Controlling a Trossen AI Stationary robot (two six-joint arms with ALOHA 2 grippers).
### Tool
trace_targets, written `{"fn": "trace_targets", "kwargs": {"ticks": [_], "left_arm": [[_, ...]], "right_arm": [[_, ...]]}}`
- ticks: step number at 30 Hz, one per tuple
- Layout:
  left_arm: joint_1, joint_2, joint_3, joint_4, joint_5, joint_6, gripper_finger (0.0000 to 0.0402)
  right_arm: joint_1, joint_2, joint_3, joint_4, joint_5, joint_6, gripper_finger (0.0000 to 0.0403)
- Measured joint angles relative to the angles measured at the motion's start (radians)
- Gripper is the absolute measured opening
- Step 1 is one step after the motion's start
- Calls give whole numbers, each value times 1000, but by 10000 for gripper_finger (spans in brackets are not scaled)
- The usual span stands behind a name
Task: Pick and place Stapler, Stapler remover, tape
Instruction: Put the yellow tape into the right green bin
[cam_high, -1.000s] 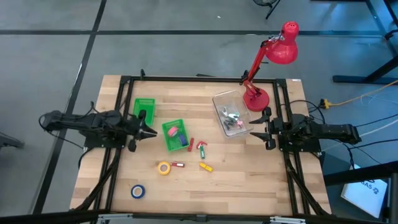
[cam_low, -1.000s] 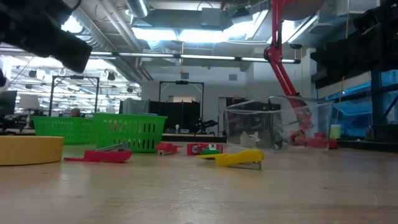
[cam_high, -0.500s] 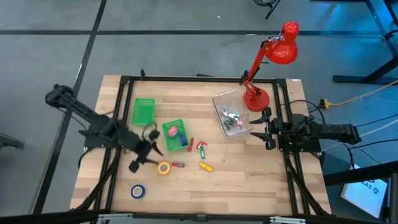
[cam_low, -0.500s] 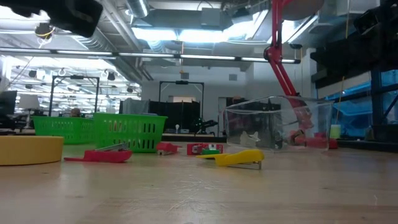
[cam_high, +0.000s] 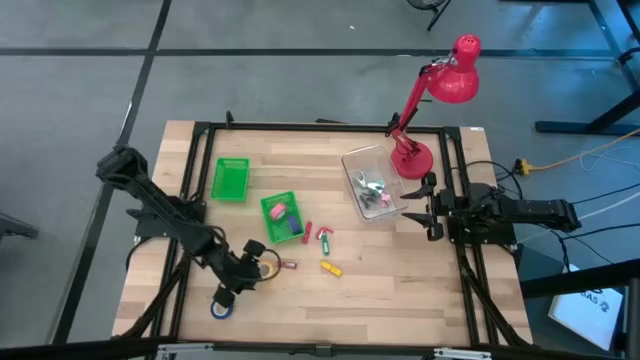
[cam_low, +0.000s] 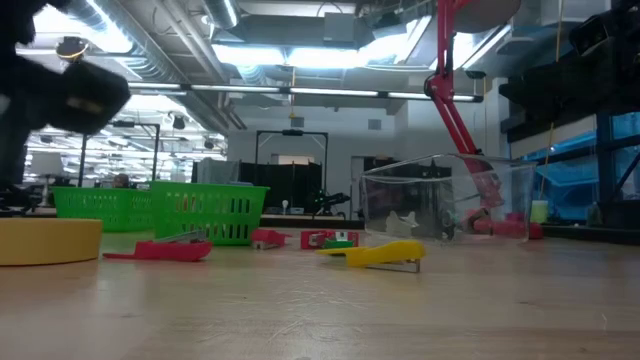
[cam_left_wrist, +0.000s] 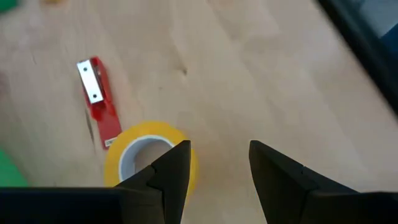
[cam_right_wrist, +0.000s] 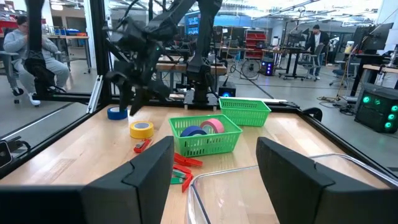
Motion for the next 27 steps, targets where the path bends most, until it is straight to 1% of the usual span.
{"fn": "trace_targets", "kwargs": {"ticks": [5, 14, 22, 27], "left_arm": [[25, 80, 24, 2, -15, -3, 161], [28, 152, 38, 10, -24, -16, 157], [28, 164, 38, -19, -38, -101, 137], [28, 145, 32, -53, -49, -162, 130]], "right_arm": [[0, 0, 0, 0, 0, 0, 232], [0, 0, 0, 0, 0, 1, 232], [0, 0, 0, 0, 0, 0, 232], [0, 0, 0, 0, 0, 0, 232]]}}
